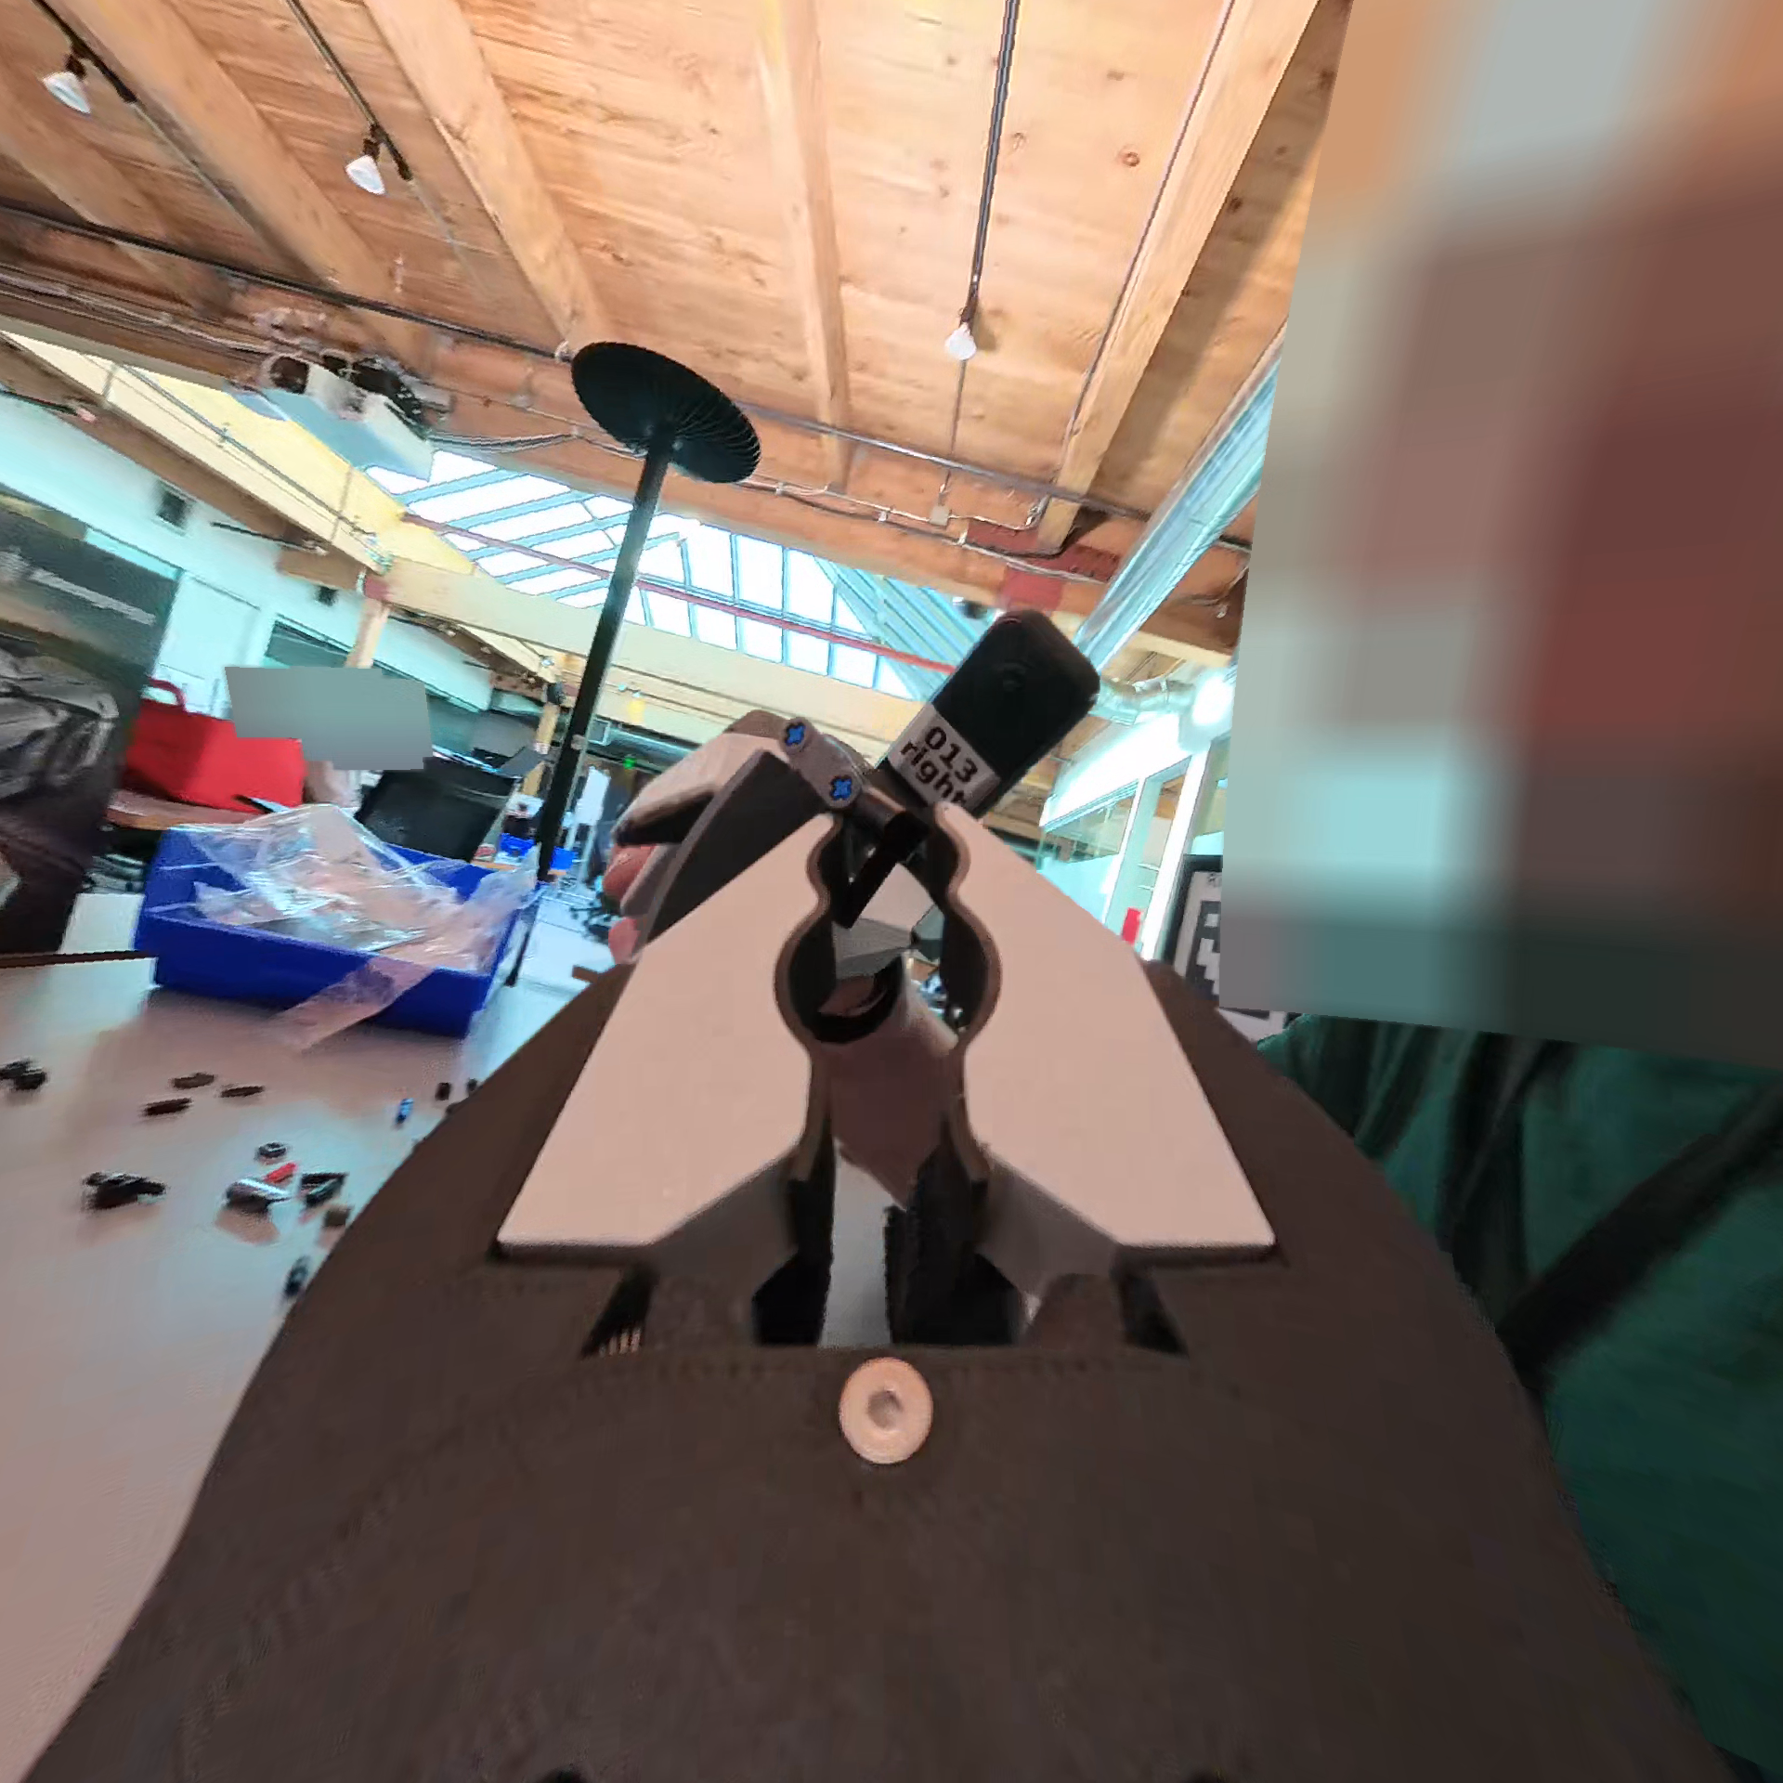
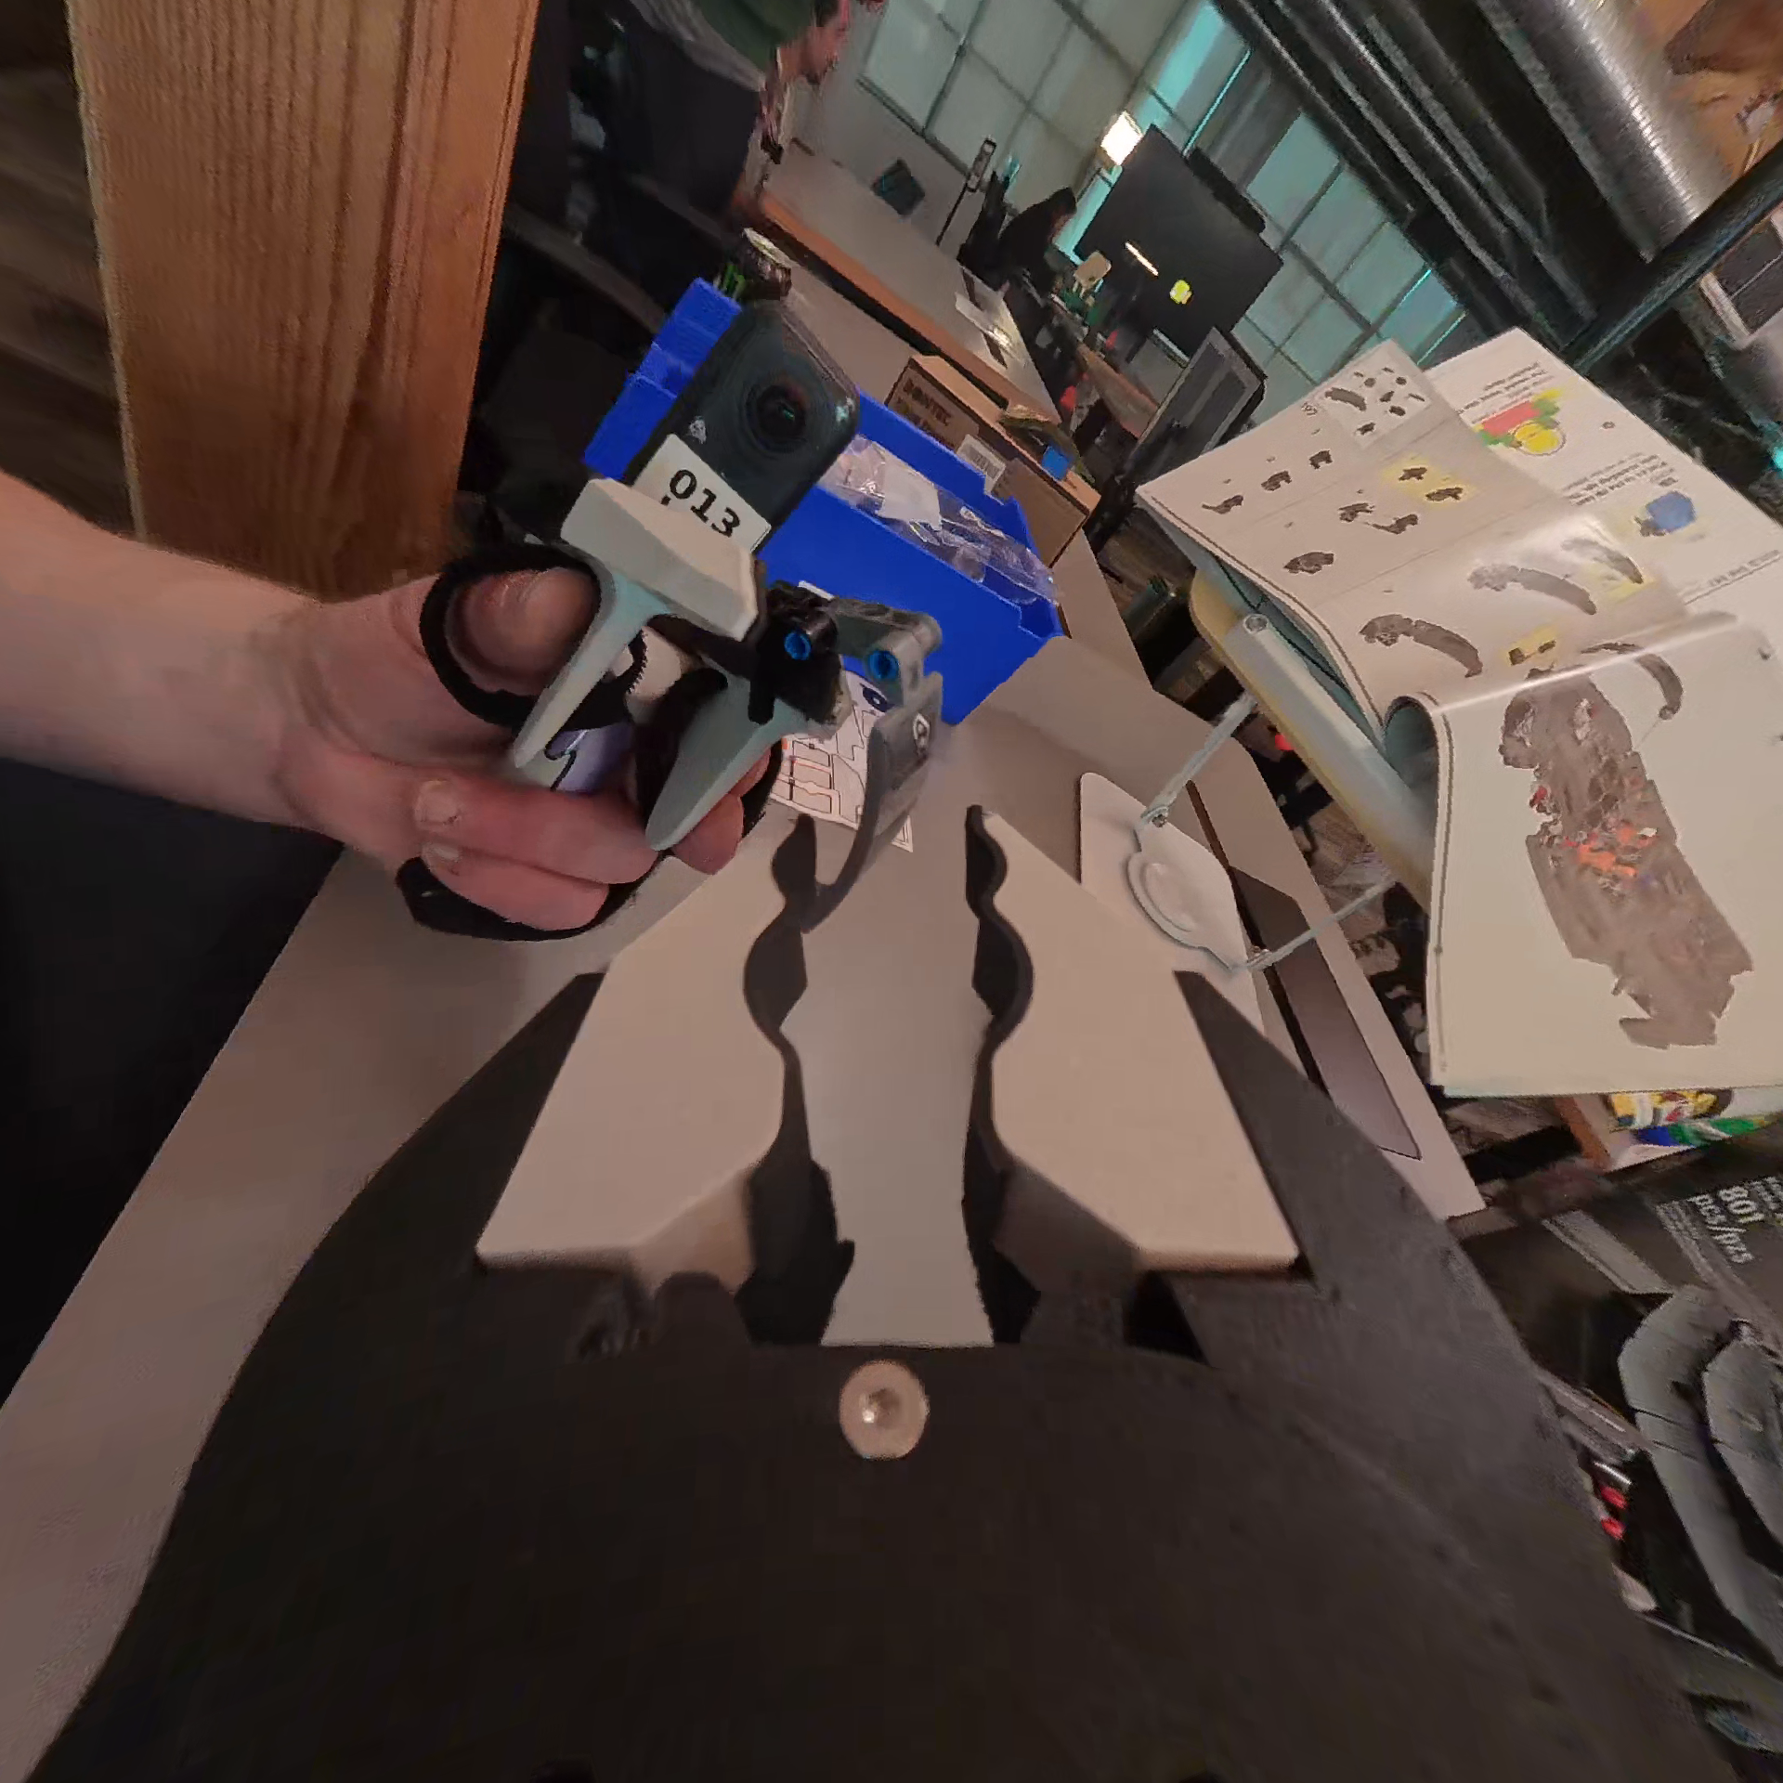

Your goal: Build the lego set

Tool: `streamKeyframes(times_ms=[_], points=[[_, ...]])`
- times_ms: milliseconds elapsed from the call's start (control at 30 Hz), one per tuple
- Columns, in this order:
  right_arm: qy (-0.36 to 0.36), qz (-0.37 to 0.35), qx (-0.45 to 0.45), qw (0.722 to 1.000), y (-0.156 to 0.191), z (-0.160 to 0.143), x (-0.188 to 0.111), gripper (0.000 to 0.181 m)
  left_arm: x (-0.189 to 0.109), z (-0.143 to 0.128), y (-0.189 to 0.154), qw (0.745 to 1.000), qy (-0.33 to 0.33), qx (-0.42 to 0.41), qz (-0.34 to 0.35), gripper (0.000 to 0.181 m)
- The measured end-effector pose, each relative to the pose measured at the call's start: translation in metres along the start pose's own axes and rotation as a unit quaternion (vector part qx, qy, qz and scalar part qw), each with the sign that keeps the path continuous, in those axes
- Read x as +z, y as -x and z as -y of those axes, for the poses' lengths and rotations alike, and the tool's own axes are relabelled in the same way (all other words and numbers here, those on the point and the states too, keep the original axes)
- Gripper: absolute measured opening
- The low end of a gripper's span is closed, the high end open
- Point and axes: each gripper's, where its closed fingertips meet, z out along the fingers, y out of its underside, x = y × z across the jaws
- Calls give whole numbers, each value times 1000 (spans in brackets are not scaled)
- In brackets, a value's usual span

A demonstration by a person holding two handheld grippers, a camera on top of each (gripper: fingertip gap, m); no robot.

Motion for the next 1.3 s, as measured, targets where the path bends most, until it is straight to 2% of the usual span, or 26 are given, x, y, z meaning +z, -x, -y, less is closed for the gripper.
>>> streamKeyframes(times_ms=[67, 167, 300, 367, 467, 533, 667, 833, 933, 1067, 1300], points=[[16, -14, -12, 1000, 3, -2, 2, 14, 0, -4, -2, 1000, 0, -17, -7, 14], [34, -27, -8, 999, 6, -6, 2, 6, -1, -11, -3, 999, 5, -31, -11, 17], [71, -52, 1, 996, -3, -17, -1, 1, -6, -24, 16, 997, 48, -17, 60, 21], [102, -66, -17, 992, -8, -24, -3, 0, -14, -25, 24, 992, 68, 20, 104, 22], [145, -90, -63, 983, -14, -32, -2, 0, -23, -20, 29, 986, 83, 44, 140, 25], [176, -117, -115, 971, -19, -37, 0, 0, -31, -20, 35, 974, 112, 92, 172, 28], [199, -157, -209, 944, -18, -37, 6, 1, -37, -23, 43, 954, 162, 144, 205, 29], [216, -207, -288, 910, -20, -27, 11, 0, -36, -34, 48, 935, 206, 193, 216, 29], [216, -214, -303, 903, -21, -25, 12, 0, -39, -31, 53, 925, 212, 218, 227, 17], [217, -222, -316, 897, -21, -25, 12, 0, -41, -32, 56, 919, 220, 234, 229, 16], [214, -220, -315, 898, -21, -28, 13, 1, -43, -33, 58, 932, 218, 203, 204, 16]])
